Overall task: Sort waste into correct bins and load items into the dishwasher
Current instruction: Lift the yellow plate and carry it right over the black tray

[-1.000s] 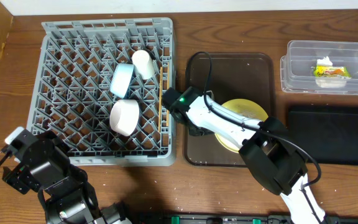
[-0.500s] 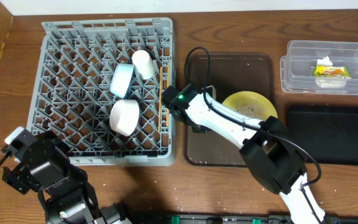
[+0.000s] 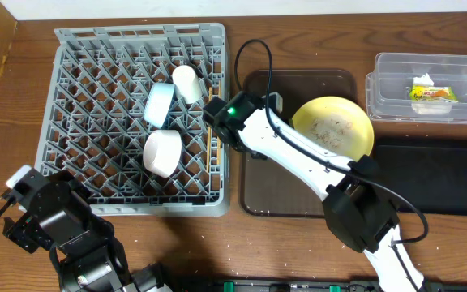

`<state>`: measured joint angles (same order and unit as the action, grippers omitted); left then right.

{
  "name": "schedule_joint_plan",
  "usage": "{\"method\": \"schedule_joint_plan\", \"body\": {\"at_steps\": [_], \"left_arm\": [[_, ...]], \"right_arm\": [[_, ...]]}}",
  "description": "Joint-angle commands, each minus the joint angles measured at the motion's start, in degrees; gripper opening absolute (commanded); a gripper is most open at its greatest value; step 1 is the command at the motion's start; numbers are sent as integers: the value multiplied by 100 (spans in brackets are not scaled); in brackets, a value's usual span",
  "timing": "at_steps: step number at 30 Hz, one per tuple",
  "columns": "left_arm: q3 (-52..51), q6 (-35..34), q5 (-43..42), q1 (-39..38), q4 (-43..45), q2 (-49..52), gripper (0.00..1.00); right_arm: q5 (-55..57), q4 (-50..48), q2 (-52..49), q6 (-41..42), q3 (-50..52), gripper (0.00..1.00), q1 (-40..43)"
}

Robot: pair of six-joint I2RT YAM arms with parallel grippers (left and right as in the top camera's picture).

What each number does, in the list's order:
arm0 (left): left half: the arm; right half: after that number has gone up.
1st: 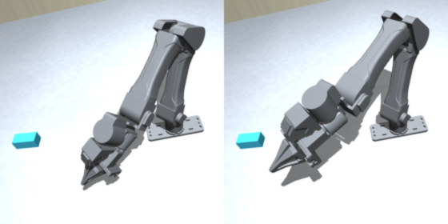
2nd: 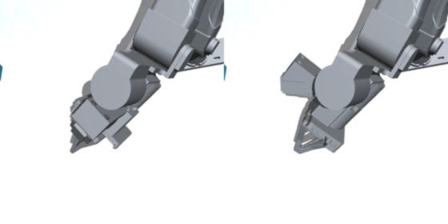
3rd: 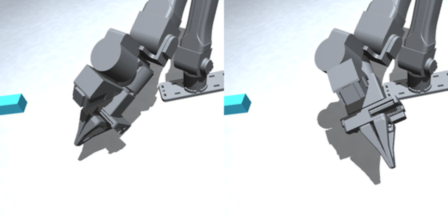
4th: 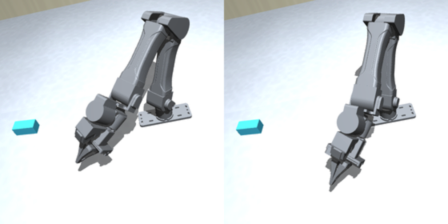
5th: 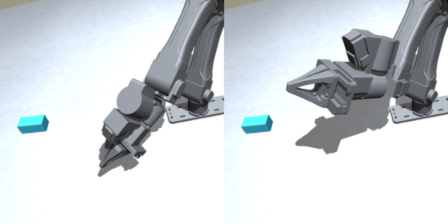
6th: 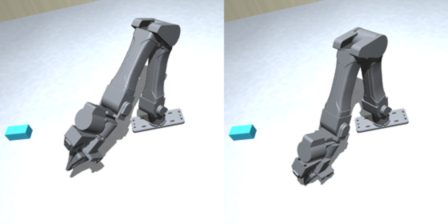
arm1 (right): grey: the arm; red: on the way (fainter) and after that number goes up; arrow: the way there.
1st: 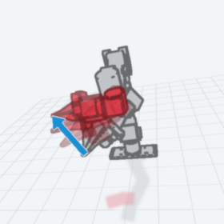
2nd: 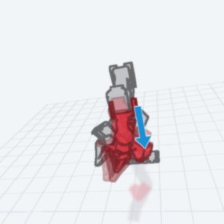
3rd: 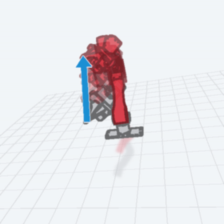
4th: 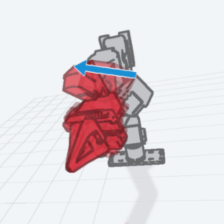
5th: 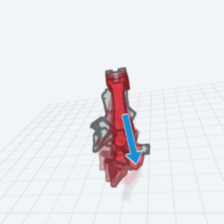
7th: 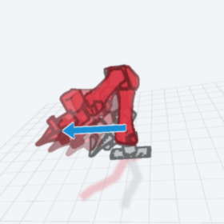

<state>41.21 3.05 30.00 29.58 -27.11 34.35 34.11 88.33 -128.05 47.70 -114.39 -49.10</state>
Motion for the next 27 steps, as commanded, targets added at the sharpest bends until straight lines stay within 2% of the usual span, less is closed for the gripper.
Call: {"method": "schedule_joint_plan", "body": {"at_steps": [1,14,22,27], "left_arm": [[129,37,70,20,-11,-9,94],[129,37,70,20,-11,-9,94],[129,35,70,20,-11,-9,94],[129,37,70,20,-11,-9,94]], "right_arm": [[568,297,-44,741,-413,1,101],[310,898,131,1296,-970,1,1279],[-116,896,586,1311,-968,1,2396],[-723,855,844,1150,-968,1,3421]]}}
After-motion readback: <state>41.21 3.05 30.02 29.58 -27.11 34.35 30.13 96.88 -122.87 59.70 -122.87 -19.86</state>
